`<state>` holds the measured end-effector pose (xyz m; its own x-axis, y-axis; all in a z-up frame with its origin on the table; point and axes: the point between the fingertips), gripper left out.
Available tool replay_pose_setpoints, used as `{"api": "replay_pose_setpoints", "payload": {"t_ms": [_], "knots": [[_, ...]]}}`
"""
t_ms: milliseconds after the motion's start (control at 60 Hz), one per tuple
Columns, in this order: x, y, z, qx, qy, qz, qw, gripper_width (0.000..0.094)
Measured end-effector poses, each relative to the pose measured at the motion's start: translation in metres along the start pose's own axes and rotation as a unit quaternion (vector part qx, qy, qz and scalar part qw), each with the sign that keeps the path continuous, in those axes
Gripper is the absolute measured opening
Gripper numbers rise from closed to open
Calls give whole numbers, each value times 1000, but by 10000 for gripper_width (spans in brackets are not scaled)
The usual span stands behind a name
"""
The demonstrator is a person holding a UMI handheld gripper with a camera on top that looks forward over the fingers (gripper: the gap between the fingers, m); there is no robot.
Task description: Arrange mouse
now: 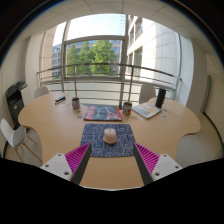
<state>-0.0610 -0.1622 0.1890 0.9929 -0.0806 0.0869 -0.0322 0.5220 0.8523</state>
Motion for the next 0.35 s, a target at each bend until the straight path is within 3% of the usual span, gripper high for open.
{"api": "replay_pose_setpoints", "payload": {"t_ms": [350], "knots": [[16, -15, 38, -7, -6, 1, 1000, 845]]}}
Point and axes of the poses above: the point between the fingertips, and its own axes, seen from behind it with the camera up: x to the right, y up, z backward, against the way the camera looks, and after that the axes turned 3 degrees about -y, right-handed
